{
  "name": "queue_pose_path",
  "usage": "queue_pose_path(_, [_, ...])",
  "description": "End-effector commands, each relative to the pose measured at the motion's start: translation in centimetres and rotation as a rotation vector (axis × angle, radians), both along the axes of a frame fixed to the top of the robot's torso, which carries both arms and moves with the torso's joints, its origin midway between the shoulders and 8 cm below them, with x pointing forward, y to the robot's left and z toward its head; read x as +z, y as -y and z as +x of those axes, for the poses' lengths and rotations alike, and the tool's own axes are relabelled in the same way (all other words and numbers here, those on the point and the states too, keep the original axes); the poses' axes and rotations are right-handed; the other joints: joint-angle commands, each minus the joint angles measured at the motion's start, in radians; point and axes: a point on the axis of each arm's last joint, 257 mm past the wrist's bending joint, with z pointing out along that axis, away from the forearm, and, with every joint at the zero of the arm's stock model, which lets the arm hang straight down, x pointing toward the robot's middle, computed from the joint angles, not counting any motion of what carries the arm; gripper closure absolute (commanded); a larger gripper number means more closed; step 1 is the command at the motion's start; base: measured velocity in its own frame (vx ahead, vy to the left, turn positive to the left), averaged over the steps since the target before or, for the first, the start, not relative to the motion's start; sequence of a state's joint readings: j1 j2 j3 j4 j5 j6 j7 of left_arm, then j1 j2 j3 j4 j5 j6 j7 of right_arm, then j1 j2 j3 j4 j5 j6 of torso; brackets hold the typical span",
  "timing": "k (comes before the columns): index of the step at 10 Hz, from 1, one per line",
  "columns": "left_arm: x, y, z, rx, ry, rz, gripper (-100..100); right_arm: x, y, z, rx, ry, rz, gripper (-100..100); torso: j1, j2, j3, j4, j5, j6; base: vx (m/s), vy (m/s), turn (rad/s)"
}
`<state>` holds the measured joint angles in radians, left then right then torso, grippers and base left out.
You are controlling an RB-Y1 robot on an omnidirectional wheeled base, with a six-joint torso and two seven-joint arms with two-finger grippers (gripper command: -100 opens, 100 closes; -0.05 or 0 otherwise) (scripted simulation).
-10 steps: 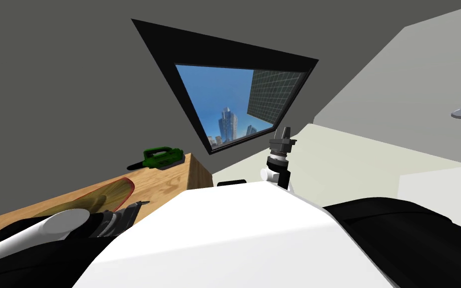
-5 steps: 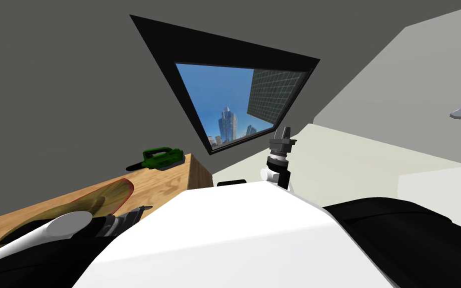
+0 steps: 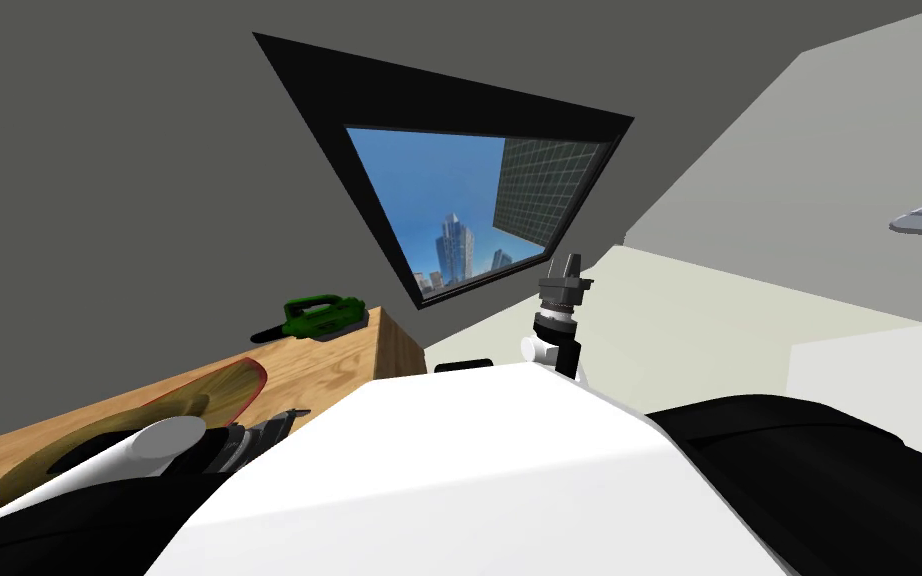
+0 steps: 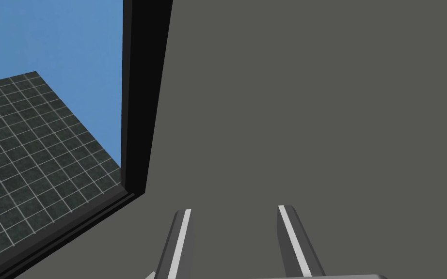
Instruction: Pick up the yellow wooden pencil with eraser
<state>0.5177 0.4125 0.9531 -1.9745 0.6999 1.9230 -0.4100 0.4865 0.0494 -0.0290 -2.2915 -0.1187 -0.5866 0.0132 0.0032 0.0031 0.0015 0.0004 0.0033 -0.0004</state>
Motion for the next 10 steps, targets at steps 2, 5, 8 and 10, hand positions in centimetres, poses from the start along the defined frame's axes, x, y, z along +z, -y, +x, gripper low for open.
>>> queue_pose_path(2, [0.0,0.0,0.0,0.0,0.0,0.0,100,0.0,0.0,0.0,0.0,0.0,0.0,0,0.001,0.0,0.0,0.0,0.0,0.0,0.0,0.0,0.0])
queue_pose_path(5, [0.0,0.0,0.0,0.001,0.0,0.0,100,0.0,0.0,0.0,0.0,0.0,0.0,0,0.001,-0.001,0.0,0.0,0.0,0.0,0.0,0.0,0.0])
queue_pose_path(8, [1.2,0.3,-0.3,-0.005,0.002,-0.003,100,0.0,0.0,0.0,0.0,0.0,0.0,0,0.001,-0.002,-0.001,0.0,0.0,0.0,0.015,0.006,0.024])
queue_pose_path(10, [1.2,0.3,-0.3,-0.007,0.003,-0.002,100,0.0,0.0,0.0,0.0,0.0,0.0,0,0.001,-0.002,-0.001,-0.001,0.0,0.0,0.015,0.01,0.014])
